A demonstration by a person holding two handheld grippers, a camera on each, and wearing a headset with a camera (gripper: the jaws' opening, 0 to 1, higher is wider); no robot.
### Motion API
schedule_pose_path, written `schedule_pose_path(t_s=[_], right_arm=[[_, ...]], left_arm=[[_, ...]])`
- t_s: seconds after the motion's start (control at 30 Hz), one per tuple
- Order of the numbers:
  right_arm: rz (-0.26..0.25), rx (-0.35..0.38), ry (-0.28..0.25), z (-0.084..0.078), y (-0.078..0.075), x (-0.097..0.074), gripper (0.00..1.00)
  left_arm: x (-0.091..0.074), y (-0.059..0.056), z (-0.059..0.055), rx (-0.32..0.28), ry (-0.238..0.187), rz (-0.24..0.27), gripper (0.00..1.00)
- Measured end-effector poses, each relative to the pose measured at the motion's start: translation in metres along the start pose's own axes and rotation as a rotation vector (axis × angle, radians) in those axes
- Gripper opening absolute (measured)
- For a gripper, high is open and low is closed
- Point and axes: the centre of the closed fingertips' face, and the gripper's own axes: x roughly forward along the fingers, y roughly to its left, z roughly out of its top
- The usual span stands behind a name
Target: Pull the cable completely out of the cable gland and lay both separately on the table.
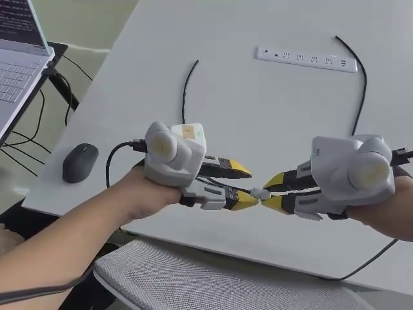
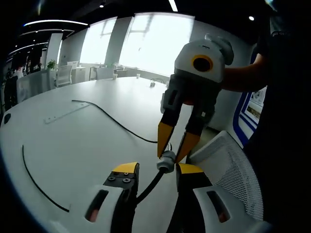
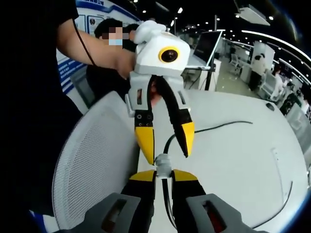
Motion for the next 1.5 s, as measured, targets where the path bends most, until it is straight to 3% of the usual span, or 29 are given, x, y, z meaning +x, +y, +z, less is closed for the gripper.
schedule_pose_path(t_s=[0.37,0.73,1.03,1.13,1.37,1.5], right_arm=[[0.015,-0.037,-0.002,-0.004,0.001,-0.004,0.06],[0.037,-0.095,-0.005,-0.011,0.002,-0.007,0.06],[0.069,-0.029,-0.084,-0.011,0.001,-0.013,0.06],[0.083,-0.045,-0.084,-0.011,0.004,-0.013,0.06],[0.065,-0.078,-0.082,-0.009,0.007,-0.014,0.07],[0.067,-0.041,-0.094,-0.011,0.01,-0.014,0.08]], left_arm=[[0.008,-0.01,-0.003,0.023,0.017,-0.061,0.19],[0.015,-0.014,0.0,0.07,0.0,-0.08,0.16],[0.015,-0.016,0.004,0.075,-0.028,-0.077,0.16],[0.015,-0.02,0.003,0.08,-0.017,-0.09,0.16],[0.014,-0.022,0.003,0.087,-0.012,-0.065,0.15],[0.015,-0.024,0.002,0.073,-0.009,-0.07,0.14]])
